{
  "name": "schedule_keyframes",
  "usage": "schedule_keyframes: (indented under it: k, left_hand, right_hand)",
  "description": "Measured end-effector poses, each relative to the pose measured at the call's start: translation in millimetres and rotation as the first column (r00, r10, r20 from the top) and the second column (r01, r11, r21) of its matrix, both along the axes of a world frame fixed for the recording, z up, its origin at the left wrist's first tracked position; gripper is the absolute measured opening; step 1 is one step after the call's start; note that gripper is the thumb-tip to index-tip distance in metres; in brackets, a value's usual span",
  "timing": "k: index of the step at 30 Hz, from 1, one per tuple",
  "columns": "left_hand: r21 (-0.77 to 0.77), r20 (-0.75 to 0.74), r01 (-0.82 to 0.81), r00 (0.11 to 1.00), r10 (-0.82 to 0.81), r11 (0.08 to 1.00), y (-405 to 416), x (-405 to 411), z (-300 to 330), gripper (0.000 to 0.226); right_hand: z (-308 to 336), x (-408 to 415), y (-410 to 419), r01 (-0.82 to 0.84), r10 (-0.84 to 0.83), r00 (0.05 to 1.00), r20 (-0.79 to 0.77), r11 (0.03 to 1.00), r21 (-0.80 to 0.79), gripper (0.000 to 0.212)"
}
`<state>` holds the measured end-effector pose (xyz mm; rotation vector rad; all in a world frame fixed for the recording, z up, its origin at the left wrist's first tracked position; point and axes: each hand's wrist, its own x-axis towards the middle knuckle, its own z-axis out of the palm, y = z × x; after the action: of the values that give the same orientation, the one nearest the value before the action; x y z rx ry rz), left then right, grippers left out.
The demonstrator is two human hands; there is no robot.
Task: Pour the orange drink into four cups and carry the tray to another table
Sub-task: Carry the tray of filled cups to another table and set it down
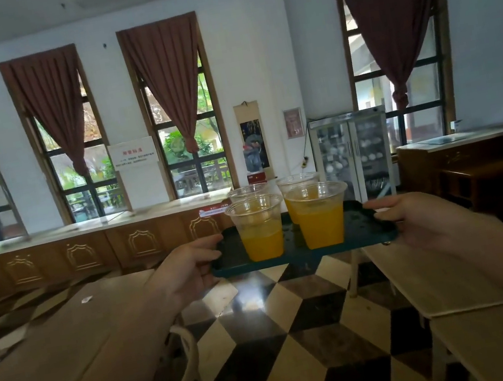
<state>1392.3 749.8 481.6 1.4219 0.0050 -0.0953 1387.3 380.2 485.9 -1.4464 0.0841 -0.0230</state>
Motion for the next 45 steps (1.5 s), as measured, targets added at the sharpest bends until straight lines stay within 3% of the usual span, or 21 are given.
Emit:
schedule_keyframes:
  k: [13, 22, 30, 45]
  left_hand:
    - [0.003, -0.007, 0.051, 0.999, -0.051, 0.999, -12, 247, -7, 0.035]
    - [-0.021, -0.007, 0.133, 0.991, -0.134, 0.991, -9, 455, 10, 0.044]
    - [-0.058, 0.021, 0.215, 0.977, -0.214, 0.975, -22, 600, 13, 0.035]
    - [0.010, -0.010, 0.261, 0.965, -0.261, 0.965, -116, 834, -15, 0.037]
  right_hand:
    - [-10, 224, -10, 0.043, -0.043, 0.999, -0.001, 0.999, -0.002, 0.040]
    - [7, 390, 2, 0.139, -0.138, 0.990, 0.015, 0.988, -0.071, 0.039]
    - [8, 517, -3, 0.188, -0.187, 0.982, 0.026, 0.982, -0.021, 0.037]
    - [-21, 724, -98, 0.234, -0.234, 0.972, -0.004, 0.972, 0.009, 0.040]
